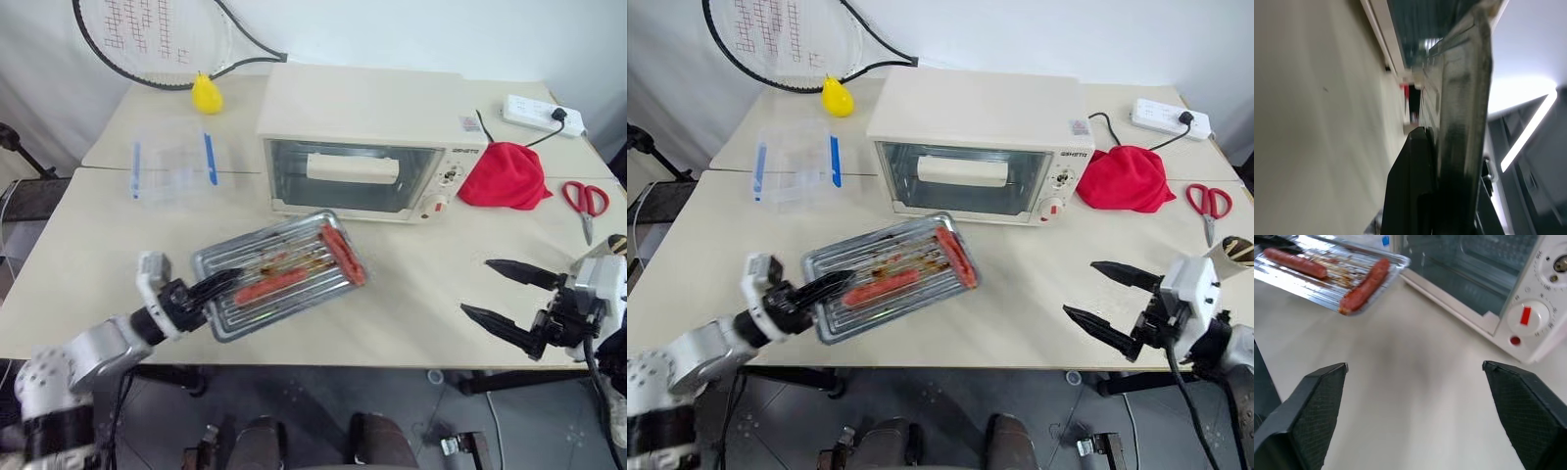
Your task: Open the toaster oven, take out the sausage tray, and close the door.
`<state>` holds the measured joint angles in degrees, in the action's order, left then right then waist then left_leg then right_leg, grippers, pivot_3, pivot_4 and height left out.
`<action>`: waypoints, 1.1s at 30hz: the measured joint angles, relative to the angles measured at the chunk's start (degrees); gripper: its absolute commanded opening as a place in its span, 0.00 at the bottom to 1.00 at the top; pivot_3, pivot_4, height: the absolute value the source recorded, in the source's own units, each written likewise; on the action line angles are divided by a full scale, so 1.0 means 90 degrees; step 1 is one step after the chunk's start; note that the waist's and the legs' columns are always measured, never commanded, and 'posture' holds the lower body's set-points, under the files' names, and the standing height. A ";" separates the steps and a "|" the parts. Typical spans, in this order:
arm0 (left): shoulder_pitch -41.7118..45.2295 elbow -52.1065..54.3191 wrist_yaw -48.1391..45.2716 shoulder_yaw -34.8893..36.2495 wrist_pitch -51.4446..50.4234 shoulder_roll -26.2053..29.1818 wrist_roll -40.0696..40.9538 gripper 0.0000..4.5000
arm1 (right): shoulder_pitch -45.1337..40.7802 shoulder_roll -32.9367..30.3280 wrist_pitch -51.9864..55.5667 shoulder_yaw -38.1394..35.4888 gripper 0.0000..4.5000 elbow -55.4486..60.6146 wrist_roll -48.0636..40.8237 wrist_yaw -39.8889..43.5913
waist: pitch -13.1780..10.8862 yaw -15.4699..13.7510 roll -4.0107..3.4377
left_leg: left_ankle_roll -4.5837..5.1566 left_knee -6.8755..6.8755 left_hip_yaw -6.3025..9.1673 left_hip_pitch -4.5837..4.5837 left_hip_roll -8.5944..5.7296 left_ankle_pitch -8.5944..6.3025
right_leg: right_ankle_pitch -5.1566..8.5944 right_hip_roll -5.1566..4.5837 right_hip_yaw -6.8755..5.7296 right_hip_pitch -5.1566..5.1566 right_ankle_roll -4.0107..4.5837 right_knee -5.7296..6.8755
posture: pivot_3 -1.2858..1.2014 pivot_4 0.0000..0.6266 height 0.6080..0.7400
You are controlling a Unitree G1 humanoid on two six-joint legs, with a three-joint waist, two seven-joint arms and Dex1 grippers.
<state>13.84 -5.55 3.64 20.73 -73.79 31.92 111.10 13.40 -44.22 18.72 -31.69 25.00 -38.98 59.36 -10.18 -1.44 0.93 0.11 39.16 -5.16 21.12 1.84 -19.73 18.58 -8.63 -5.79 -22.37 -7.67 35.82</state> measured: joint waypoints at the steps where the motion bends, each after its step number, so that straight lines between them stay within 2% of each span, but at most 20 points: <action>1: 0.0188 -0.0158 0.0028 -0.0192 -0.0051 0.0039 0.0000 0.00 | 0.0153 0.0017 -0.0018 -0.0082 0.99 0.0098 0.0001 -0.0029 | 0.0000 0.0012 -0.0001 | 0.0000 -0.0001 0.0000 -0.0001 -0.0001 0.0000 | 0.0000 0.0000 0.0005 -0.0002 -0.0001 0.0000 | 0.52 0.24 1.00; 4: 0.0943 -0.0899 0.0249 -0.0840 -0.0162 0.0090 -0.0049 0.00 | 0.0736 0.0229 0.0004 -0.0356 0.99 0.0475 -0.0014 -0.0181 | 0.0001 -0.0054 -0.0002 | -0.0002 0.0000 -0.0008 0.0008 -0.0003 0.0003 | 0.0000 0.0002 -0.0008 -0.0001 -0.0001 0.0001 | 0.52 0.24 1.00; 7: 0.1805 -0.1555 0.0231 -0.1344 -0.0279 -0.0003 -0.0673 0.00 | 0.1273 0.0384 0.0038 -0.0693 0.99 0.1004 -0.0098 -0.0353 | 0.0001 -0.0165 -0.0001 | -0.0002 0.0005 -0.0022 0.0009 -0.0011 0.0005 | -0.0002 0.0000 -0.0006 0.0003 -0.0005 -0.0002 | 0.52 0.24 1.00; 17: 0.2904 -0.2371 -0.0811 -0.1907 -0.0685 -0.0834 -0.2812 0.00 | 0.2130 0.0654 0.0081 -0.1322 0.99 0.1745 -0.0401 -0.0731 | 0.0002 -0.0150 0.0000 | -0.0002 -0.0002 -0.0031 0.0006 -0.0010 0.0005 | -0.0005 0.0006 -0.0008 0.0008 -0.0009 -0.0016 | 0.52 0.24 1.00; 20: 0.3011 -0.2451 -0.1080 -0.1875 -0.0622 -0.1019 -0.3398 0.15 | 0.2168 0.0663 0.0081 -0.1332 1.00 0.1801 -0.0457 -0.0818 | 0.0010 -0.0186 -0.0012 | -0.0002 0.0000 -0.0027 -0.0007 -0.0011 0.0005 | -0.0007 0.0003 -0.0011 0.0026 -0.0012 -0.0025 | 0.52 0.24 1.00; 28: 0.2843 -0.1901 -0.2036 -0.1914 -0.0615 -0.0942 -0.4519 0.67 | 0.2159 0.0657 0.0080 -0.1330 1.00 0.1830 -0.0481 -0.0852 | 0.0009 -0.0138 -0.0012 | -0.0002 -0.0002 -0.0024 0.0003 -0.0009 0.0005 | -0.0007 0.0004 -0.0013 0.0017 -0.0013 -0.0023 | 0.52 0.24 1.00; 30: 0.2547 -0.1235 -0.2585 -0.2065 -0.0357 -0.0536 -0.4867 0.79 | 0.2094 0.0596 0.0076 -0.1310 1.00 0.1803 -0.0481 -0.0829 | 0.0008 -0.0088 -0.0010 | -0.0003 -0.0004 -0.0026 0.0006 -0.0005 0.0005 | -0.0007 0.0007 -0.0009 0.0009 -0.0012 -0.0021 | 0.52 0.24 1.00; 33: 0.2173 -0.0189 -0.3762 -0.2514 0.0052 0.0695 -0.5530 0.99 | 0.2042 0.0482 0.0077 -0.1260 1.00 0.1653 -0.0476 -0.0723 | 0.0011 0.0029 -0.0015 | -0.0007 -0.0015 -0.0032 0.0001 0.0000 0.0007 | -0.0003 0.0013 -0.0006 0.0003 -0.0006 -0.0018 | 0.52 0.24 1.00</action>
<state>33.39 -7.25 -30.22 -1.90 -73.32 38.18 61.33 31.78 -39.89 19.41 -43.03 39.88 -43.27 52.85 -10.08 -1.18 0.80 0.05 39.03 -5.44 21.12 1.84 -19.67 18.55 -8.52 -5.85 -22.34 -7.72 35.66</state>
